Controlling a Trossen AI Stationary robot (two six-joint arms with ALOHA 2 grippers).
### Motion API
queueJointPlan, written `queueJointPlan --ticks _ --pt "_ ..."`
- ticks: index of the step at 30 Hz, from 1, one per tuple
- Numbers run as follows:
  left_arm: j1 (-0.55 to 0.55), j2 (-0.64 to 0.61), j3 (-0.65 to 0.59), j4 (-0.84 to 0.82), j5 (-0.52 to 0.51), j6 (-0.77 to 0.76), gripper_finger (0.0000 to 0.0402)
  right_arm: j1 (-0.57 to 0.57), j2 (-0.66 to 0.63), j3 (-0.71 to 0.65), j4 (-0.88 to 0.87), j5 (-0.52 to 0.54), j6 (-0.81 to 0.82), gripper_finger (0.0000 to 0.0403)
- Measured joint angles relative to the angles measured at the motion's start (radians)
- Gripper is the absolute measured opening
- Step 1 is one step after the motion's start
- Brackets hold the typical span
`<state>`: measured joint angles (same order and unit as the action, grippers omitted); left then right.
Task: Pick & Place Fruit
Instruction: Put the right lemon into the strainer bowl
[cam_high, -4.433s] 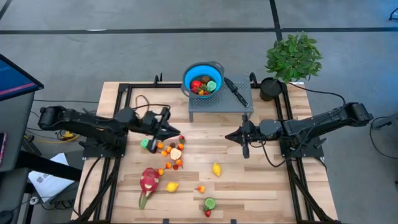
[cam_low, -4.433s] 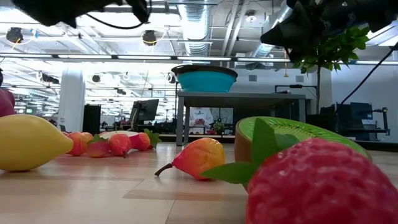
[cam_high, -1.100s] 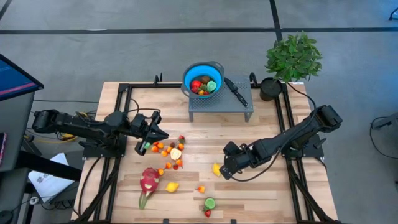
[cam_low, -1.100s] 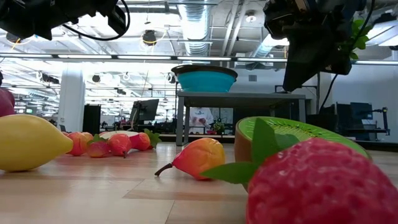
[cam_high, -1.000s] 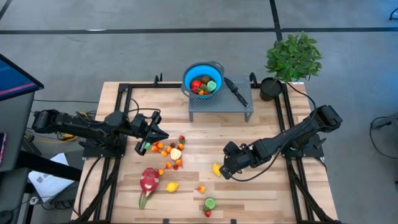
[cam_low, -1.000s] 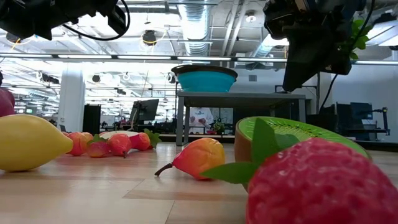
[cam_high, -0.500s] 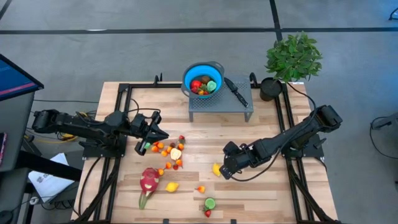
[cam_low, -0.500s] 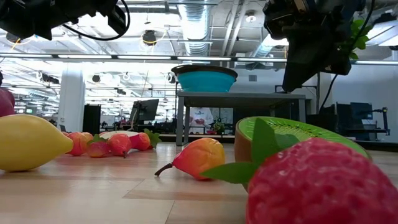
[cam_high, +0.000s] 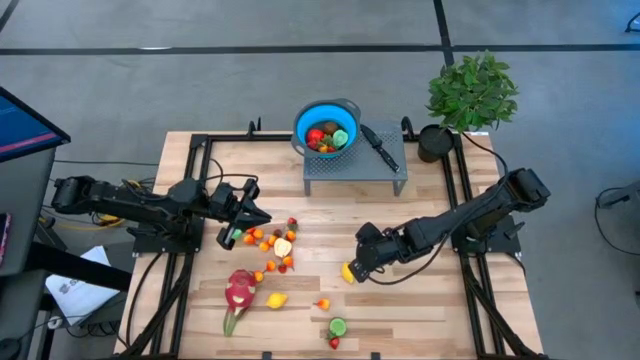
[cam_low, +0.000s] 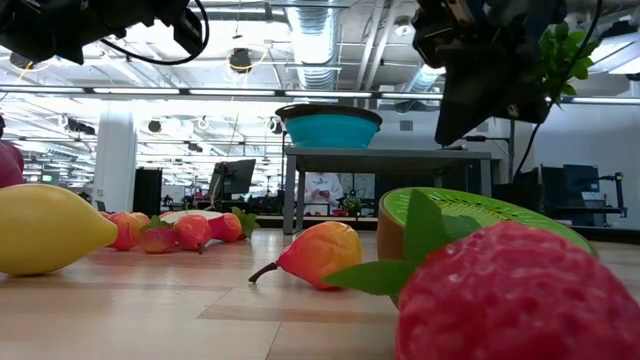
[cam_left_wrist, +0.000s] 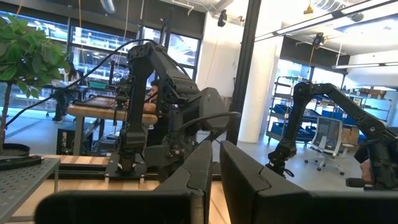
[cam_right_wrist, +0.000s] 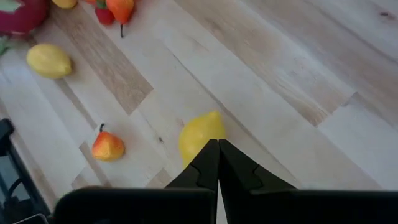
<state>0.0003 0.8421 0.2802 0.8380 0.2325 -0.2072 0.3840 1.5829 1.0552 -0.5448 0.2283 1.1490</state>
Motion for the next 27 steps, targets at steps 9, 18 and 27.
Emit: queueJointPlan --ticks 9,18,27 --pt "0.000 0.000 0.000 0.001 0.000 0.000 0.0026 -0.008 0.000 0.000 0.008 -0.033 -0.007 0.0000" --pt "0.000 0.000 0.000 0.001 0.000 0.000 0.0026 -0.007 0.000 0.000 0.007 -0.075 -0.021 0.0000" --pt "0.000 0.000 0.000 0.001 0.000 0.000 0.0026 0.001 0.000 0.000 0.008 0.023 -0.091 0.0000"
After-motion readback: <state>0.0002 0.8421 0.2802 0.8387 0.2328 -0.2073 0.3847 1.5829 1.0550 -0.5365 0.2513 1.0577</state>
